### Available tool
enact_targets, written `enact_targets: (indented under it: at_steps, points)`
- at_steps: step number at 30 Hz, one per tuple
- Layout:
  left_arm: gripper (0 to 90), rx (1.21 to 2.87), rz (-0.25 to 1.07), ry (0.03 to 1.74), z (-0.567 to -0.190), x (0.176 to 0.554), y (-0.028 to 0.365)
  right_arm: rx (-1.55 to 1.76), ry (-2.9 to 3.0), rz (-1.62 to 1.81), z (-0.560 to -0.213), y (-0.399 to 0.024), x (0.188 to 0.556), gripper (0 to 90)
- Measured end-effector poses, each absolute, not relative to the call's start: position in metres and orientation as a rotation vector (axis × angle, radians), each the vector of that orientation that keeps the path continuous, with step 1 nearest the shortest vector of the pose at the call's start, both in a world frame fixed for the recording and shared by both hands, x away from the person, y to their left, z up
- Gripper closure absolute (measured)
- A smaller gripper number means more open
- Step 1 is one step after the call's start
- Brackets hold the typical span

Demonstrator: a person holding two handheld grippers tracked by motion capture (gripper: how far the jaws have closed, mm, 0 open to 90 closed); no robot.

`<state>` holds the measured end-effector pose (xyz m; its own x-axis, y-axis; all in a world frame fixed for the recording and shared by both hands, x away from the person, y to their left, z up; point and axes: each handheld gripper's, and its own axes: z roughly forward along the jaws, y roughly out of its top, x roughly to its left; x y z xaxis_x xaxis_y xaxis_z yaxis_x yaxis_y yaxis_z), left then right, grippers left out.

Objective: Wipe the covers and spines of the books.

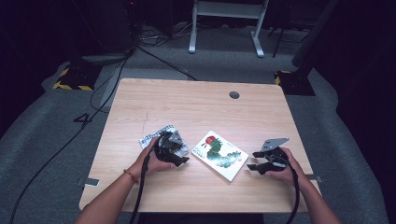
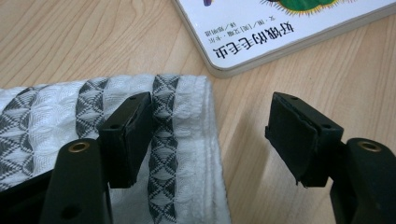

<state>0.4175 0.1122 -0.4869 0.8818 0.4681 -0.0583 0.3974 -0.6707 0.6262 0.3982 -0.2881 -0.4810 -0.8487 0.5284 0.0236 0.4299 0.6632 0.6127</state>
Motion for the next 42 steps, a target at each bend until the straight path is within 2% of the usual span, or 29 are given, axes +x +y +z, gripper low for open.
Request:
enact_targets:
  at_steps: [13, 18, 24, 32, 36, 42]
  points:
    - [32.0, 2.433, 0.178, 0.577, -0.484, 0.418, 0.095, 0.729, 2.810, 0.777, -0.479, -0.271, 0.410, 35.1]
    - [38.3, 2.423, 0.150, 0.632, -0.485, 0.420, 0.108, 0.681, 2.841, 0.769, -0.478, -0.263, 0.411, 33.7]
    - [40.9, 2.408, 0.129, 0.640, -0.486, 0.422, 0.126, 0.638, 2.886, 0.766, -0.477, -0.260, 0.411, 32.6]
    - [43.2, 2.424, 0.150, 0.614, -0.487, 0.421, 0.124, 0.659, 2.875, 0.817, -0.478, -0.262, 0.411, 32.1]
    - [42.4, 2.417, 0.121, 0.598, -0.485, 0.420, 0.120, 0.671, 2.857, 0.866, -0.480, -0.265, 0.408, 32.5]
    - [32.6, 2.362, 0.091, 0.515, -0.472, 0.404, 0.105, 0.651, 2.848, 0.871, -0.481, -0.263, 0.404, 33.2]
